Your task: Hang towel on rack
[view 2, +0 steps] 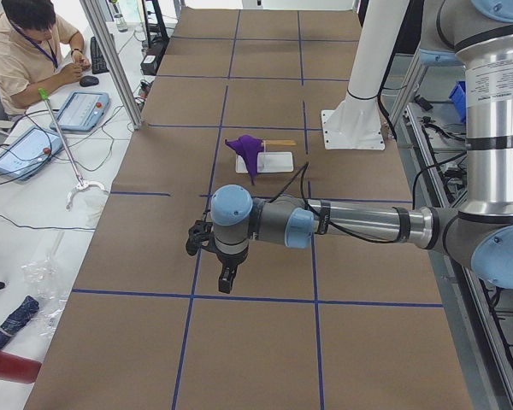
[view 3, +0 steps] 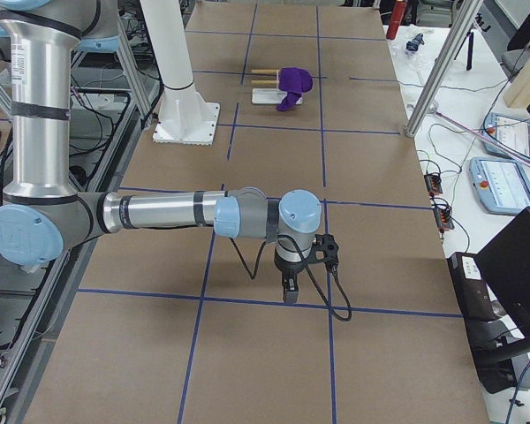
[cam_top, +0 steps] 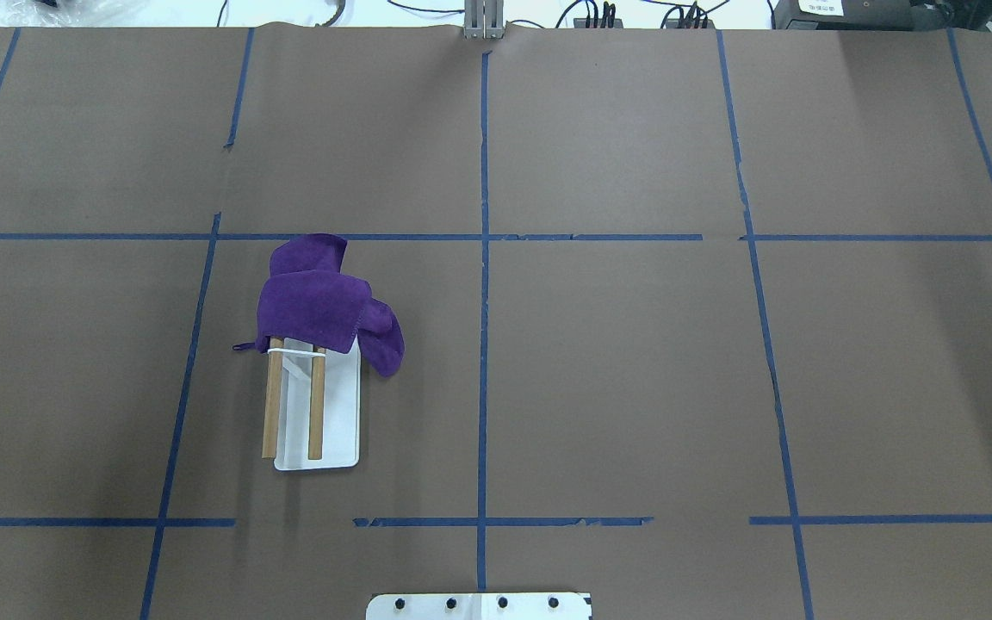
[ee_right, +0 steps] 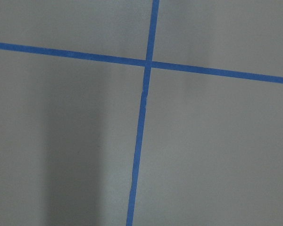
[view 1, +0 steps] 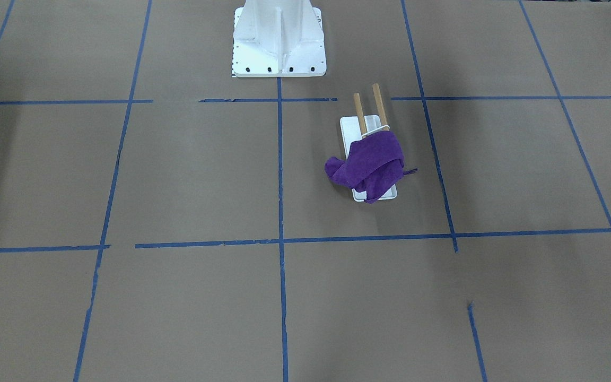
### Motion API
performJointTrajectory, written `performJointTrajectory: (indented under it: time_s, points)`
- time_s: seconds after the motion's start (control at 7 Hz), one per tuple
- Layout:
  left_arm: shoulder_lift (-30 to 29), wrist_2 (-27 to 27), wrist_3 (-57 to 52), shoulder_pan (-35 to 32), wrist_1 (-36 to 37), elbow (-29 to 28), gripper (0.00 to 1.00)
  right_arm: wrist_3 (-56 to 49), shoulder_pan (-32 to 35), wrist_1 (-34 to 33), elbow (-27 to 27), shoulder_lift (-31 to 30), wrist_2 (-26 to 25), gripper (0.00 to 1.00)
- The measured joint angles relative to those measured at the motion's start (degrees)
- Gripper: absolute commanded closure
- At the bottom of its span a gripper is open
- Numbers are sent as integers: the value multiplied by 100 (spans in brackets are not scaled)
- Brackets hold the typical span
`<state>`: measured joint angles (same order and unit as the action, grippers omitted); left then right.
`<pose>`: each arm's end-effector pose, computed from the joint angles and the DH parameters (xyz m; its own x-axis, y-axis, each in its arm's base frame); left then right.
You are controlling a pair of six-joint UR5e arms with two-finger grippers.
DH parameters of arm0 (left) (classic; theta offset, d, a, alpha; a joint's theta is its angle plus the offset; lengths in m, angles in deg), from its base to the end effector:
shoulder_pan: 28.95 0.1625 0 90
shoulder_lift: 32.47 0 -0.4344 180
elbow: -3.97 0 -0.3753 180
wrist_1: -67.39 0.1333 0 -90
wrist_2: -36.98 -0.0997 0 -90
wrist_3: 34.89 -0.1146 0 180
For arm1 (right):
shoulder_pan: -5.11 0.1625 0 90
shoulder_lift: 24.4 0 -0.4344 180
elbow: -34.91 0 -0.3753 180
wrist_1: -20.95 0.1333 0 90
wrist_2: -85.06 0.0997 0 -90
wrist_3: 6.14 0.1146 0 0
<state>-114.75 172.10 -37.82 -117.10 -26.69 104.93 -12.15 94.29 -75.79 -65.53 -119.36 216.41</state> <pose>-0.0383 -0.4270 0.6393 0.6998 0.1635 -0.6954 -0.0679 0.9843 0.1632 0.0514 -0.4346 0.6476 0.7452 -0.1009 0.6592 0.0928 0.9946 0.0473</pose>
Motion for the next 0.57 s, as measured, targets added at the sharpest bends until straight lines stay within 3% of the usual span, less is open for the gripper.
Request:
performJointTrajectory:
  time_s: [0.57]
  points:
    - [100, 100, 4, -103, 132, 14, 0, 42, 3, 5, 7, 3, 4, 0]
